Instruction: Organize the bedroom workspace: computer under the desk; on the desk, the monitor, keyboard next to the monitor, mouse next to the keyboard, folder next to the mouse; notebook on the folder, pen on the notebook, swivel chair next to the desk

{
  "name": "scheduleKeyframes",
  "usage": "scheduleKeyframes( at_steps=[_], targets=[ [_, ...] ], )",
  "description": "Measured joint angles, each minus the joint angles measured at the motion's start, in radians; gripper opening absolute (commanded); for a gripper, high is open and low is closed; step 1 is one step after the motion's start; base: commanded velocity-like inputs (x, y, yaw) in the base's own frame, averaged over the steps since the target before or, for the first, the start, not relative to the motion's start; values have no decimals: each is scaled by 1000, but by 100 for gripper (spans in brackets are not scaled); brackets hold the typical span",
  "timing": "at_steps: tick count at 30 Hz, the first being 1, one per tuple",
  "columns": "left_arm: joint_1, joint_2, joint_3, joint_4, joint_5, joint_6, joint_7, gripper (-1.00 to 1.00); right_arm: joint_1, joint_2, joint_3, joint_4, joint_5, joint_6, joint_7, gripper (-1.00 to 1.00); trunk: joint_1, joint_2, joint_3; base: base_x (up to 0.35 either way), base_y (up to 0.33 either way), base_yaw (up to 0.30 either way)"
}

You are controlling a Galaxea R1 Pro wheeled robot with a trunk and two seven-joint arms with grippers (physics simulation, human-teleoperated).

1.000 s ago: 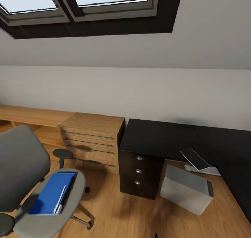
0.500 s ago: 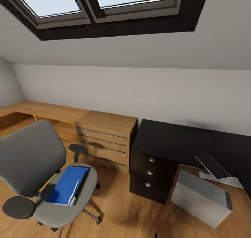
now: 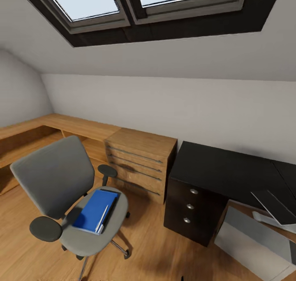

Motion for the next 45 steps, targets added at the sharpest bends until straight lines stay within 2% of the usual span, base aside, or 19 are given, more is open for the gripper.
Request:
scheduleKeyframes(
  at_steps=[8,18,41,45],
  targets=[
    [0,0,2,0,1,0,3,100,0,16,-1,42,1,1,10,100,-4,7,-6,0,0,216],
    [0,0,3,0,1,0,5,100,0,17,-2,45,0,-1,50,100,-42,77,16,0,0,167],
    [0,1,6,0,3,1,4,100,0,17,-4,44,-1,-5,65,100,-130,238,88,0,0,3],
    [0,2,7,0,4,2,4,100,0,16,-4,44,0,-7,65,100,-130,238,88,0,0,0]
  ],
)
